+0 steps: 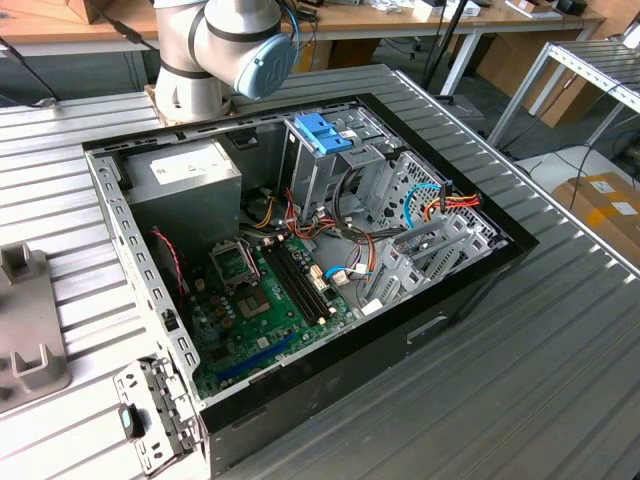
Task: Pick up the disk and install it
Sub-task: 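Pick up the disk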
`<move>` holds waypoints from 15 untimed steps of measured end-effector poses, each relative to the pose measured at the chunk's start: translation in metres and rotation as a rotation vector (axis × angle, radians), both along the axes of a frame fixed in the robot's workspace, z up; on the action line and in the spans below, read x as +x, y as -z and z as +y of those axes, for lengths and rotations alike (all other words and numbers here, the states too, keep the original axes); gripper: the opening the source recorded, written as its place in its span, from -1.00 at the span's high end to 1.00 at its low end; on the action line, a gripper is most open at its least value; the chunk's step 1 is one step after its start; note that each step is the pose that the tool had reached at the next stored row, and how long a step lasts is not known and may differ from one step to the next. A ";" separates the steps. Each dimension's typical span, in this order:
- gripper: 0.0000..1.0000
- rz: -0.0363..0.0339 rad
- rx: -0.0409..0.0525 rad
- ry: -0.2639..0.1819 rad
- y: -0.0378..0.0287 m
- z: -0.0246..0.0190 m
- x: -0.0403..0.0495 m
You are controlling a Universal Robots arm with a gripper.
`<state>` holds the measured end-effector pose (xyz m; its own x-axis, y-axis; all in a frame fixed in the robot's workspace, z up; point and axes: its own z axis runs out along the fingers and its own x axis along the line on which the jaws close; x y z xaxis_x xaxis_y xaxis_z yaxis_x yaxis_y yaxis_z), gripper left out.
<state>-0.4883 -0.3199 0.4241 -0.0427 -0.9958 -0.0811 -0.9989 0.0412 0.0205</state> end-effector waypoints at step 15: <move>0.26 -0.0001 0.0015 0.000 -0.0194 0.0000 0.0000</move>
<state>-0.4883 -0.3199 0.4435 -0.0427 -0.9957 -0.0825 -0.9989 0.0412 0.0204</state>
